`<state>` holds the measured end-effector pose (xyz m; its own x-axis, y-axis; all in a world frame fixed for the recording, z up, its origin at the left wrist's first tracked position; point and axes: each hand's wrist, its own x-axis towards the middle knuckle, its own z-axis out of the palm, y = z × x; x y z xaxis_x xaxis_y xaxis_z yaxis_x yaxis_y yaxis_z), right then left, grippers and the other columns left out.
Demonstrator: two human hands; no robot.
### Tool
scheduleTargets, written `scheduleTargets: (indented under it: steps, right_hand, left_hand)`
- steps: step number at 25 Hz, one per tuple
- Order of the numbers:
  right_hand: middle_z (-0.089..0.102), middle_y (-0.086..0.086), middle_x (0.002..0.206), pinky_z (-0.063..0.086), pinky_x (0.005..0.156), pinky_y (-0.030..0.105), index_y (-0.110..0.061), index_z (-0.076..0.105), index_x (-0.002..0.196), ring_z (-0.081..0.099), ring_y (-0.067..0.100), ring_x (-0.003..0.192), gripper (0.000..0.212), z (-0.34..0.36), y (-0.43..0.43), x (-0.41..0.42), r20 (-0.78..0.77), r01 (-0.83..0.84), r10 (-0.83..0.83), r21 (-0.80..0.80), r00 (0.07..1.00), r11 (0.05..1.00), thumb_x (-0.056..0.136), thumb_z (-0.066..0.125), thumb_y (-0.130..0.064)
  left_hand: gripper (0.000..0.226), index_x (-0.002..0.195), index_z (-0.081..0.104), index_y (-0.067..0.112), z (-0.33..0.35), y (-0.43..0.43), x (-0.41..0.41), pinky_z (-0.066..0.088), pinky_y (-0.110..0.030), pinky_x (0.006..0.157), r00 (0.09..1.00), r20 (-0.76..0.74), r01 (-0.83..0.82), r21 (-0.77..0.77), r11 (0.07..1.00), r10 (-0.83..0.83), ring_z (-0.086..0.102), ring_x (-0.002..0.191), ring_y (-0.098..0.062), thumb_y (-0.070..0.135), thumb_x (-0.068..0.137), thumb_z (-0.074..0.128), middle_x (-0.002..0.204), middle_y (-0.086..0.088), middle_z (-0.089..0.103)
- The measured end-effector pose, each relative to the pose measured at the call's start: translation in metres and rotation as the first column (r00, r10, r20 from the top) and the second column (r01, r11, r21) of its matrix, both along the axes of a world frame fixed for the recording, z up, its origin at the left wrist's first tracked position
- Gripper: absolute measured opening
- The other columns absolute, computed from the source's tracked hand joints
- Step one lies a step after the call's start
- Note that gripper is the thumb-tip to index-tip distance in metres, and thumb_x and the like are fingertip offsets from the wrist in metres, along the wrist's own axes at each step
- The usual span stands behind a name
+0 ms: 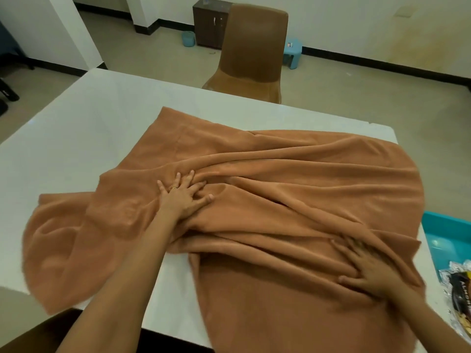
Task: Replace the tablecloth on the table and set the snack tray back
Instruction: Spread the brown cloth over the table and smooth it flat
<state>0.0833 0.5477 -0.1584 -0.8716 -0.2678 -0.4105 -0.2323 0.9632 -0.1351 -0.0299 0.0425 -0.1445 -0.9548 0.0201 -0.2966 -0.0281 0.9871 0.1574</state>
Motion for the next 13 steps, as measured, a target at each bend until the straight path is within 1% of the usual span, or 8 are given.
scheduleTargets:
  steps: [2, 3, 4, 5, 7, 9, 11, 13]
  right_hand:
    - [0.005, -0.002, 0.153, 0.014, 0.116, 0.039, -0.047, 0.022, 0.146, 0.018, 0.032, 0.145, 0.079, 0.010, -0.003, 0.000, -0.092, 0.073, -0.075, -0.023, 0.993, 0.997, 0.074, 0.035, -0.078]
    - [0.019, 0.004, 0.151, 0.023, 0.113, 0.042, -0.027, 0.044, 0.142, 0.030, 0.037, 0.139, 0.072, 0.007, -0.026, 0.002, -0.226, 0.115, -0.143, -0.132, 0.964, 0.984, 0.078, 0.041, -0.060]
    - [0.027, 0.009, 0.150, 0.026, 0.113, 0.046, -0.013, 0.053, 0.135, 0.032, 0.037, 0.138, 0.064, 0.002, -0.064, 0.008, -0.323, 0.144, -0.227, -0.262, 0.919, 0.954, 0.081, 0.041, -0.045]
    - [0.027, 0.011, 0.151, 0.026, 0.113, 0.048, -0.008, 0.053, 0.133, 0.028, 0.032, 0.141, 0.059, -0.001, -0.112, 0.019, -0.367, 0.145, -0.291, -0.375, 0.884, 0.916, 0.084, 0.041, -0.037]
    - [0.014, 0.011, 0.157, 0.014, 0.117, 0.046, -0.009, 0.035, 0.146, 0.010, 0.024, 0.147, 0.067, -0.005, -0.213, 0.048, -0.340, 0.082, -0.279, -0.492, 0.898, 0.867, 0.090, 0.044, -0.045]
    - [0.001, 0.011, 0.160, 0.000, 0.117, 0.046, -0.018, 0.014, 0.153, -0.002, 0.024, 0.148, 0.086, -0.017, -0.272, 0.076, -0.295, 0.004, -0.125, -0.379, 0.947, 0.925, 0.087, 0.039, -0.067]
    - [0.006, 0.009, 0.160, 0.003, 0.115, 0.051, -0.027, 0.013, 0.153, 0.002, 0.025, 0.148, 0.089, -0.030, -0.278, 0.088, -0.327, -0.105, 0.032, -0.209, 0.945, 0.972, 0.082, 0.035, -0.077]
    - [0.014, 0.005, 0.160, 0.009, 0.113, 0.051, -0.033, 0.018, 0.151, 0.009, 0.025, 0.148, 0.084, -0.034, -0.249, 0.086, -0.378, -0.223, 0.158, -0.134, 0.912, 0.966, 0.082, 0.038, -0.075]
  left_hand:
    - [0.072, 0.145, 0.030, 0.044, 0.005, -0.001, 0.010, -0.004, -0.069, 0.108, 0.994, -0.111, 0.018, -0.011, 1.000, -0.020, 0.000, 0.147, -0.030, 0.078, 0.080, 0.027, 0.161, -0.001, 0.004]
    - [0.075, 0.146, 0.029, 0.040, 0.007, 0.000, 0.018, -0.001, -0.069, 0.109, 0.983, -0.185, -0.015, -0.006, 1.000, 0.014, 0.004, 0.146, -0.034, 0.076, 0.080, 0.030, 0.160, -0.006, 0.009]
    - [0.080, 0.149, 0.024, 0.036, 0.009, 0.000, 0.026, 0.000, -0.070, 0.108, 0.967, -0.236, -0.087, 0.023, 0.996, 0.090, 0.007, 0.145, -0.039, 0.076, 0.080, 0.033, 0.159, -0.009, 0.012]
    - [0.086, 0.151, 0.016, 0.034, 0.009, -0.001, 0.034, -0.002, -0.071, 0.106, 0.947, -0.255, -0.184, 0.070, 0.980, 0.196, 0.007, 0.143, -0.043, 0.078, 0.079, 0.035, 0.159, -0.010, 0.013]
    - [0.099, 0.150, -0.001, 0.035, 0.007, -0.004, 0.048, -0.006, -0.073, 0.102, 0.904, -0.152, -0.379, 0.152, 0.913, 0.400, -0.001, 0.142, -0.047, 0.086, 0.073, 0.034, 0.160, -0.009, 0.005]
    - [0.104, 0.149, -0.006, 0.041, 0.001, -0.009, 0.059, -0.008, -0.077, 0.099, 0.886, 0.018, -0.461, 0.136, 0.877, 0.463, -0.013, 0.142, -0.045, 0.094, 0.065, 0.025, 0.160, -0.001, -0.007]
    - [0.105, 0.148, -0.002, 0.046, -0.005, -0.015, 0.060, -0.012, -0.078, 0.097, 0.886, 0.118, -0.461, 0.119, 0.879, 0.448, -0.021, 0.141, -0.041, 0.097, 0.060, 0.022, 0.159, 0.007, -0.014]
    - [0.105, 0.148, 0.000, 0.048, -0.008, -0.025, 0.052, -0.015, -0.077, 0.097, 0.895, 0.121, -0.441, 0.112, 0.890, 0.428, -0.022, 0.141, -0.040, 0.097, 0.058, 0.024, 0.159, 0.010, -0.016]
